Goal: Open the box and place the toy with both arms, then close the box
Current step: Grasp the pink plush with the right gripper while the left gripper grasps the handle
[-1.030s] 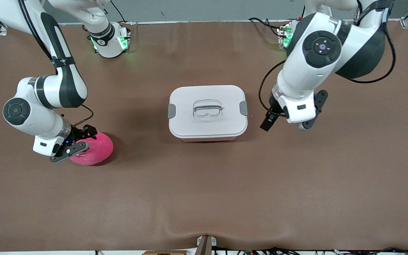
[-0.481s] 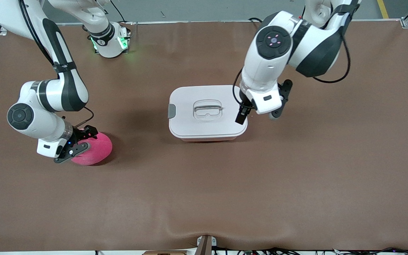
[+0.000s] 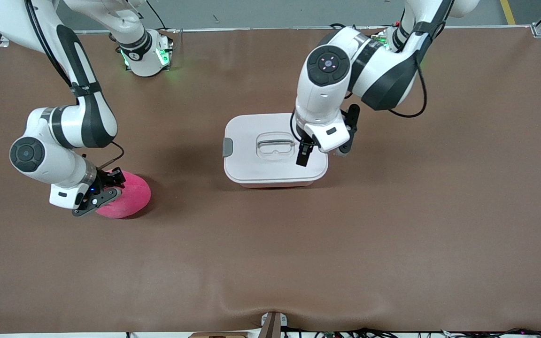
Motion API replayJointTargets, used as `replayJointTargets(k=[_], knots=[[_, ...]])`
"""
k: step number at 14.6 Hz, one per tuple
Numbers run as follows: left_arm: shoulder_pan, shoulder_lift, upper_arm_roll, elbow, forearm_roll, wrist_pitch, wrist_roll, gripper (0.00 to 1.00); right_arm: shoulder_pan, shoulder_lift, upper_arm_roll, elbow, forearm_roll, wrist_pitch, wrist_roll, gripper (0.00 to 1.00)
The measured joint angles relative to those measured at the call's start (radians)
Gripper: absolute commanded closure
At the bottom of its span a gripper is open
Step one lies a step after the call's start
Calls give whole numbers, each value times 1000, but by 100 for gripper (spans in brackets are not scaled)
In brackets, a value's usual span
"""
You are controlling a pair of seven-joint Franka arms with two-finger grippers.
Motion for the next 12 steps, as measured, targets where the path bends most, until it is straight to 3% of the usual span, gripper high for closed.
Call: replayJointTargets(k=[5,12], knots=[[-54,53,0,0,0,46,-143,0,0,0,0,3,-4,2,-5,100],[-113,85,0,0,1,79,-295,0,3,-23,3,32,-77,5,-111,100]])
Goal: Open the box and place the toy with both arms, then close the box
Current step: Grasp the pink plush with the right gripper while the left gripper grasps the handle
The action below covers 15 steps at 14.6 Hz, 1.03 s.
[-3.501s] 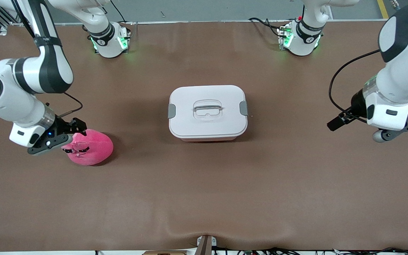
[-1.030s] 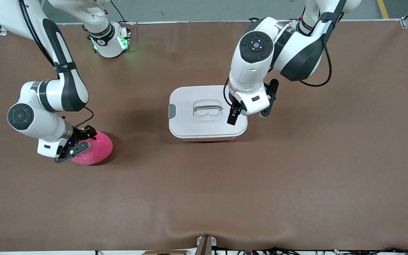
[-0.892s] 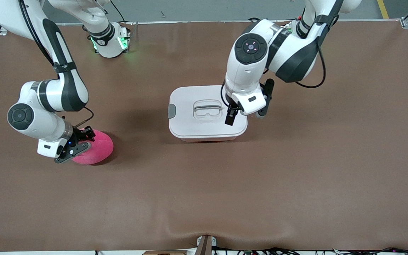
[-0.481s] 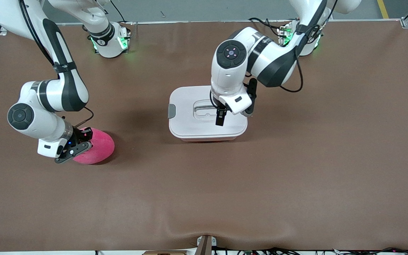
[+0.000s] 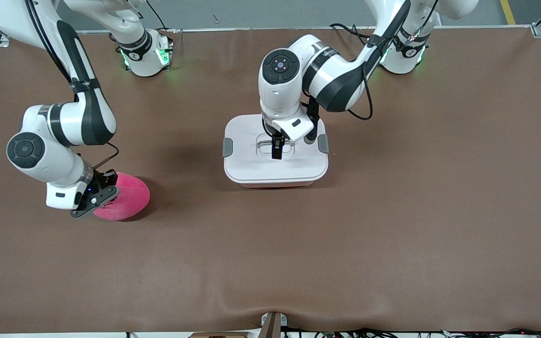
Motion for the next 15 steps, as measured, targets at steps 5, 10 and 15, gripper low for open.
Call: replayJointTargets(k=[5,10,15], knots=[[0,28,2,-1,0,6,-50,0,0,-53,-1,6,-2,-35,-174,100],[0,43,2,-5,0,38,-95,0,-4,-83,-7,6,-4,-54,-309,100],[-13,57,1,-38,0,80,-106,66,-5,-96,-8,6,-4,-56,-403,100]])
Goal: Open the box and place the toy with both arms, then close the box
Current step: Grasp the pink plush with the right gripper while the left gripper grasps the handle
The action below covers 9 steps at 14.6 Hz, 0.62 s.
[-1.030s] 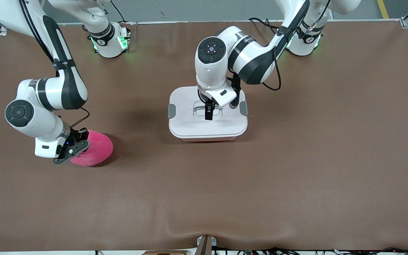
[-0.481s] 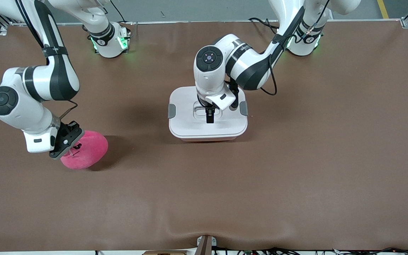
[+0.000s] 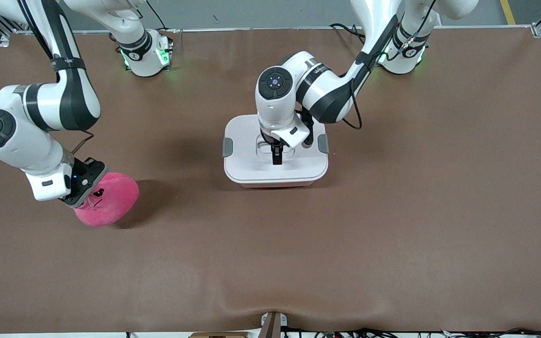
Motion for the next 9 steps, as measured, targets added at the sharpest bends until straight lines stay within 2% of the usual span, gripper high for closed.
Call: replayJointTargets(k=[2,3,9], knots=[[-4,0,0,-4,0,4,-1,96,0,-11,0,1,0,-19,-22,100],[-5,0,0,-3,0,6,-1,100,0,-15,0,1,0,-25,-28,100],[-6,0,0,-3,0,8,-1,100,5,-23,7,8,0,-38,-33,100]])
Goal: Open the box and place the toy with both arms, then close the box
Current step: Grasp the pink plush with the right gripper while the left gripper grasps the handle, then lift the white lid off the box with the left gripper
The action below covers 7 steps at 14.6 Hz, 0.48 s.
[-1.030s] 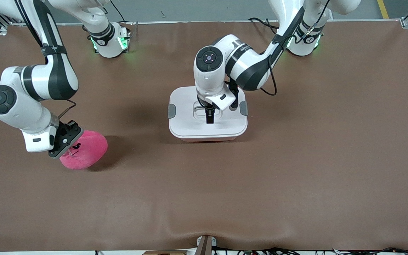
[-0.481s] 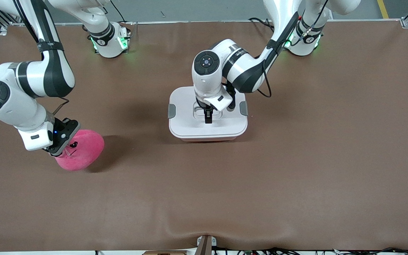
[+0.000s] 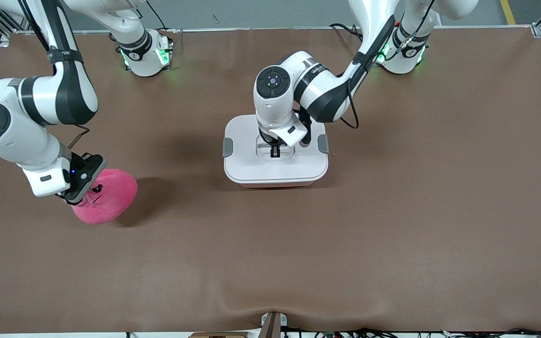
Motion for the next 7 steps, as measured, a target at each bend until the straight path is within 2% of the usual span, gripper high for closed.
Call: replayJointTargets(k=[7], knots=[[-11,-7,0,0,2,-5,-8,100,-1,-11,-2,20,0,-39,-7,100]])
